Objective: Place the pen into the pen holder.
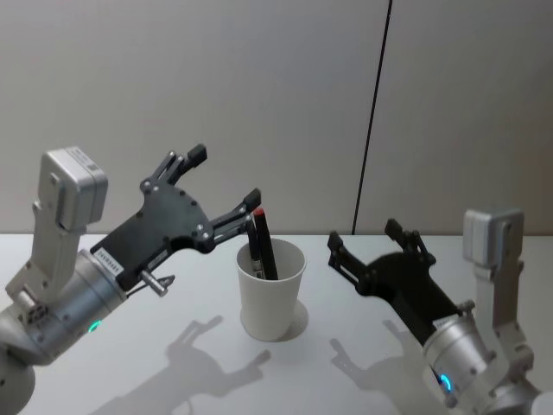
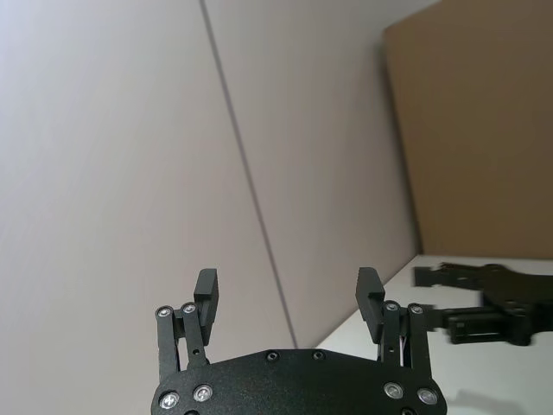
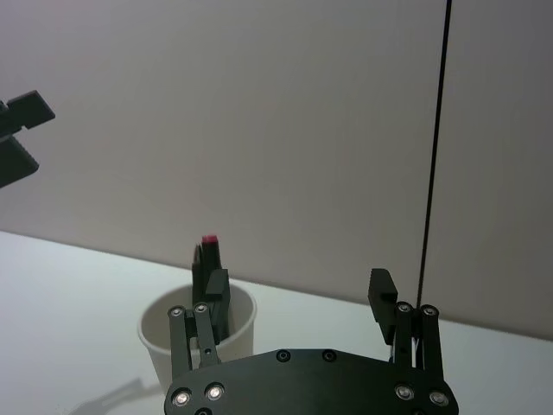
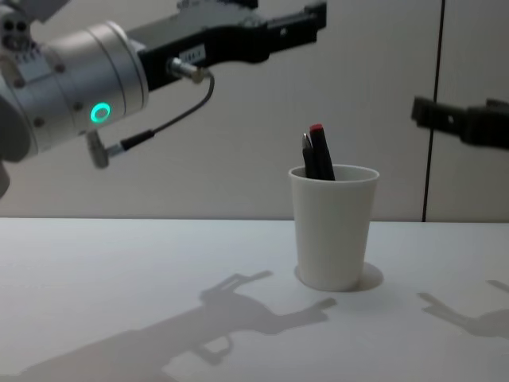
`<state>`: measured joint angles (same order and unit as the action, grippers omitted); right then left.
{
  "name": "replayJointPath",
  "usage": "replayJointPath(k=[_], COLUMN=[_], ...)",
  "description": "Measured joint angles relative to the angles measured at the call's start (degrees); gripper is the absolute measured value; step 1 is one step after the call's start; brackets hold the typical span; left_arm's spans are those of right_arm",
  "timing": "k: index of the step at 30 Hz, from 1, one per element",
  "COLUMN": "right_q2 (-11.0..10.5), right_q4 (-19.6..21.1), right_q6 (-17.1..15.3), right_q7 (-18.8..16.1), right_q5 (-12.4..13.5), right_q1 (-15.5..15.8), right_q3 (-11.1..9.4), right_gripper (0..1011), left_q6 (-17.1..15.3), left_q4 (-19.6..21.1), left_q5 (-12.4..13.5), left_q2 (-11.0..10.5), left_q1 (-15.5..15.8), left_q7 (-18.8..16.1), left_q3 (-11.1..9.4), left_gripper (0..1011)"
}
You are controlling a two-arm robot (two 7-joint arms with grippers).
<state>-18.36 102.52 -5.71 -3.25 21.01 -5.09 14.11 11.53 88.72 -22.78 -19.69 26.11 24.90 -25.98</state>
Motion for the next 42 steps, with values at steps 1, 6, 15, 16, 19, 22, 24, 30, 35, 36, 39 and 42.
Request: replayJointPath(k=[1,6,15,16,19,22,24,30,35,36,39,42], right_q2=[-0.1,-0.5,-1.0,-1.0,-1.0,-1.0,-1.0,-1.0,-1.0,-1.0,-1.0,-1.0], right_q4=[-0.1,-0.7,-1.3,-1.3,-1.3,-1.3,-1.3,-1.3,-1.3,-1.3,-1.3,-1.3], right_q6=[0.2,2.0,3.6,3.7,3.8,3.8,3.8,3.8,3.8,3.8,3.8,3.8], right_q7=[0.0,-0.3,-0.5,-0.6,-0.6,-0.6,-0.6,-0.6,-0.6,-0.6,-0.6,-0.6], right_q5=[-0.3,-2.5,-4.4,-4.5,-4.5,-4.5,-4.5,-4.5,-4.5,-4.5,-4.5,-4.5], right_q1=[0.3,3.2,5.7,5.8,5.9,5.9,5.9,5.9,5.9,5.9,5.9,5.9], right_q3=[-0.1,-0.6,-1.2,-1.2,-1.2,-1.2,-1.2,-1.2,-1.2,-1.2,-1.2,-1.2], right_gripper=[1001,1001,1001,1001,1001,1001,1001,1001,1001,1001,1001,1001], left_q6=[-0.6,-2.6,-5.8,-6.1,-7.6,-8.7,-9.3,-11.1,-12.1,-12.2,-12.3,-12.3], left_q4=[0.2,1.0,2.1,2.2,2.8,3.2,3.4,4.1,4.4,4.5,4.5,4.5], left_q5=[0.5,2.4,5.3,5.6,6.9,8.0,8.5,10.2,11.1,11.2,11.3,11.3], left_q2=[-0.1,-0.5,-1.1,-1.1,-1.4,-1.6,-1.7,-2.0,-2.2,-2.2,-2.2,-2.2], left_q1=[-0.6,-2.7,-5.9,-6.2,-7.7,-8.9,-9.4,-11.3,-12.3,-12.4,-12.5,-12.5], left_q7=[-1.2,-5.1,-11.5,-12.0,-15.0,-17.2,-18.3,-21.8,-23.8,-24.1,-24.2,-24.3], left_q3=[0.0,0.0,0.0,0.0,0.0,0.0,0.0,0.0,0.0,0.0,0.0,0.0], left_gripper=[1003,1003,1004,1003,1004,1003,1004,1003,1003,1004,1003,1003])
